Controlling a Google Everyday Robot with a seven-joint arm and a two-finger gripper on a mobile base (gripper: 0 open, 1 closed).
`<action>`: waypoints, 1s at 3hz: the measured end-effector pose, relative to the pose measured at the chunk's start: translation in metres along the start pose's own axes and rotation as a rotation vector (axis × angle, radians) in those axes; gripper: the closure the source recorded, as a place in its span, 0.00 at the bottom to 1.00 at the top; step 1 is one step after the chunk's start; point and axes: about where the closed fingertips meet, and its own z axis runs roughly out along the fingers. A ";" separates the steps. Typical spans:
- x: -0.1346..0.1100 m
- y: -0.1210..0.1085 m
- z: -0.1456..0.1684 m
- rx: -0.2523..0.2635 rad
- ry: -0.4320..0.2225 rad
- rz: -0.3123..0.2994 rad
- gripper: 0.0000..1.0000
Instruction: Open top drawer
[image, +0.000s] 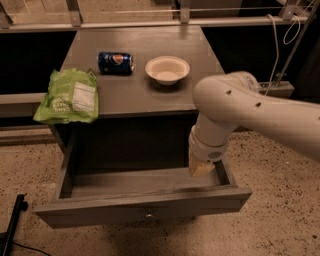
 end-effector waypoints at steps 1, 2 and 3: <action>0.000 -0.010 0.005 0.058 -0.015 0.007 1.00; -0.001 -0.010 0.004 0.060 -0.016 0.006 1.00; -0.008 -0.015 0.006 0.075 -0.053 -0.003 1.00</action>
Offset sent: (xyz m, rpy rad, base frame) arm 0.0080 0.0019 -0.0054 0.0269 -0.0496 -0.0145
